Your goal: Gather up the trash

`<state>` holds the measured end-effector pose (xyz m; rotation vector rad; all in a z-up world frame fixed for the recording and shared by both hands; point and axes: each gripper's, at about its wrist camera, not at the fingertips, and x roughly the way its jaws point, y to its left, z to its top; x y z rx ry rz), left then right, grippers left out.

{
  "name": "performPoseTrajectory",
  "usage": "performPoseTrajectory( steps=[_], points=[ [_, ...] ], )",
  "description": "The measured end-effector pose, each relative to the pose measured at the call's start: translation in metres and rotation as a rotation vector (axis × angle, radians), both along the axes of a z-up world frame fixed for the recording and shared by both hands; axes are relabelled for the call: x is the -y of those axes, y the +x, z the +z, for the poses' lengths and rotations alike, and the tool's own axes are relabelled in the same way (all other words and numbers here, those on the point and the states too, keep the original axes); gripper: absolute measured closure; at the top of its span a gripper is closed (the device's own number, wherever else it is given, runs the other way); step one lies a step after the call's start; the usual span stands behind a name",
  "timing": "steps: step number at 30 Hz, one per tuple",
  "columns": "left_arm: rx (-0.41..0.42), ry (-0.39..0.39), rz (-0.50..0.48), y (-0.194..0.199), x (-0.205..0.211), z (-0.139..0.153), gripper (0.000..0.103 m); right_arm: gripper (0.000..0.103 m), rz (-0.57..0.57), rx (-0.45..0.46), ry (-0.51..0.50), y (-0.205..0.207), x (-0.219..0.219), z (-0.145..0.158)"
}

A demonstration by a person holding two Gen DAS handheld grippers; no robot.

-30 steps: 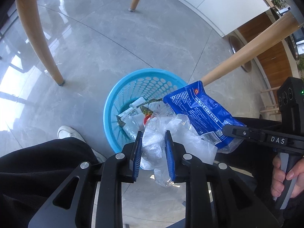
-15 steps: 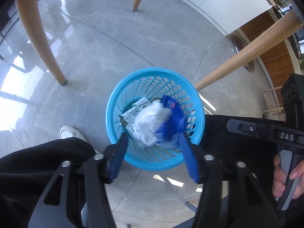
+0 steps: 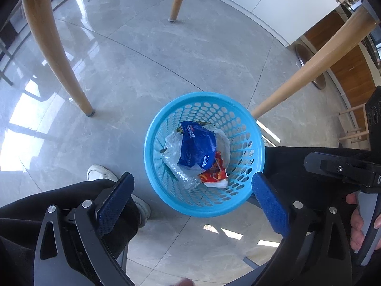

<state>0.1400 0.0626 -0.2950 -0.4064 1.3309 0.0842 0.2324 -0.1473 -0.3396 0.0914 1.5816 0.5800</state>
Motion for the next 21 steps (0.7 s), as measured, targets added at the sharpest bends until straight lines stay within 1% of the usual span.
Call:
performPoseTrajectory(
  steps=[5,8,10,14,18,21],
  points=[
    [0.05,0.018,0.002,-0.007,-0.002,0.015,0.006,0.009,0.081,0.081,0.003,-0.011,0.0,0.024],
    [0.084,-0.002,0.01,-0.013,-0.003,0.027,0.006,0.009,0.147,0.144,-0.001,-0.023,0.0,0.042],
    [0.113,-0.005,0.0,-0.019,-0.005,0.041,0.006,0.009,0.192,0.174,0.003,-0.032,0.0,0.054],
    [0.157,0.025,-0.062,-0.032,0.003,0.069,0.006,0.009,0.254,0.22,0.023,-0.046,0.005,0.077],
    [0.193,0.043,-0.126,-0.049,0.018,0.095,0.006,0.009,0.27,0.253,0.06,-0.059,0.015,0.1],
    [0.216,0.041,-0.146,-0.059,0.025,0.108,0.006,0.009,0.283,0.285,0.087,-0.068,0.024,0.115]
  ],
)
